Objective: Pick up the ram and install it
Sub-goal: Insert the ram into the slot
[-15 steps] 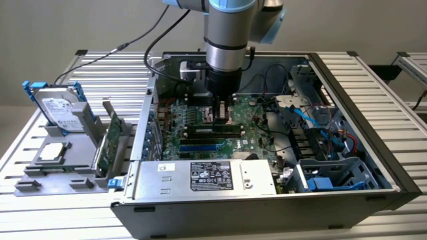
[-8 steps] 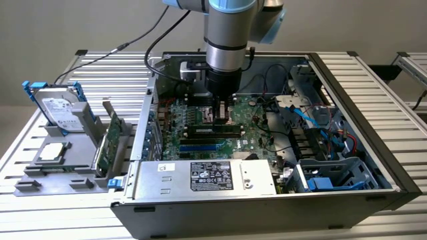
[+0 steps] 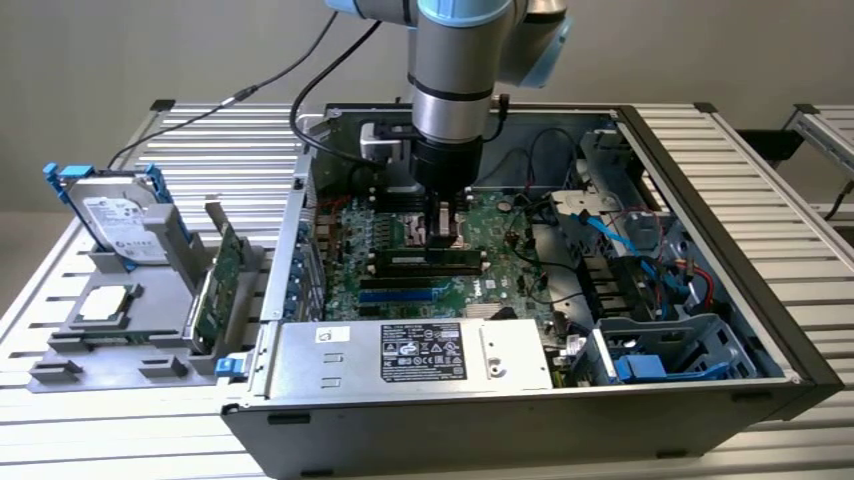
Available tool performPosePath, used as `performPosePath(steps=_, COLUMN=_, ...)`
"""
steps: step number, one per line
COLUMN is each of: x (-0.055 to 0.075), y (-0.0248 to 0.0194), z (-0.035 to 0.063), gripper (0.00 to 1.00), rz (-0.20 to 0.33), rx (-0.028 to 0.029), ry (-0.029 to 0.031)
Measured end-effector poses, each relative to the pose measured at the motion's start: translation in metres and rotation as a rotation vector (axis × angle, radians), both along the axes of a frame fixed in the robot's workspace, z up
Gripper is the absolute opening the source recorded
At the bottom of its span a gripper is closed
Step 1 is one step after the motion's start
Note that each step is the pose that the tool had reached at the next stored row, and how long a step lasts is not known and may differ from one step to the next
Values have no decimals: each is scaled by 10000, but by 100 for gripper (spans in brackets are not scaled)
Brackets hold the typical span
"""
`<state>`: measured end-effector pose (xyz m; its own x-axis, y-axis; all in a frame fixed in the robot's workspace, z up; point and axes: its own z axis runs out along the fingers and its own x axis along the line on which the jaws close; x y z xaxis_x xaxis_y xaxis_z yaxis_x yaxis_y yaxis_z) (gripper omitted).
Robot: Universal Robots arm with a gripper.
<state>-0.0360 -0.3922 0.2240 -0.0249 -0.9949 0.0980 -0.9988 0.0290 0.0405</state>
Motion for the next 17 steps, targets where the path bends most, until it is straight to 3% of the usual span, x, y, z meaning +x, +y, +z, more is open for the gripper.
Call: performPosePath(steps=17, x=0, y=2, z=76, gripper=13, rz=1, rx=-5, ry=35)
